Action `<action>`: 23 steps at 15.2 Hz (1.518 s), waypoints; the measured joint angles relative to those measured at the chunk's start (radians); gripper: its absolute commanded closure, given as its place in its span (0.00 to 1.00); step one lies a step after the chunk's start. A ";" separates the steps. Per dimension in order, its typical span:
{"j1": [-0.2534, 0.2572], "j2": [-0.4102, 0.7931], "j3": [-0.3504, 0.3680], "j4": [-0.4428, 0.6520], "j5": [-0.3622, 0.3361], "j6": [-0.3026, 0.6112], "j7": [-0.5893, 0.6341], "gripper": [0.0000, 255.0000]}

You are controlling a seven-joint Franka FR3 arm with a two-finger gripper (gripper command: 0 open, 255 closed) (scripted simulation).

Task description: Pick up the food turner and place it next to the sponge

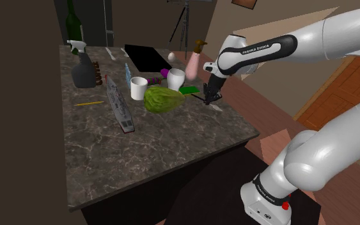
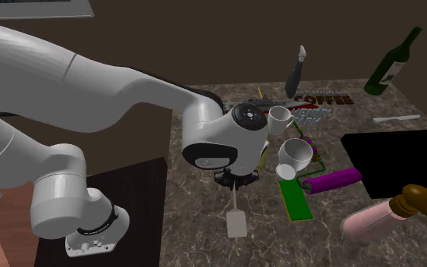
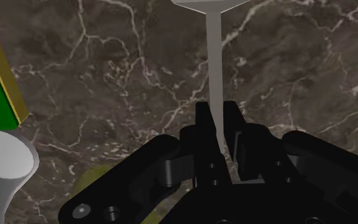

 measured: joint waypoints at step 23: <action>0.008 0.107 -0.010 -0.055 0.046 0.157 -0.042 0.00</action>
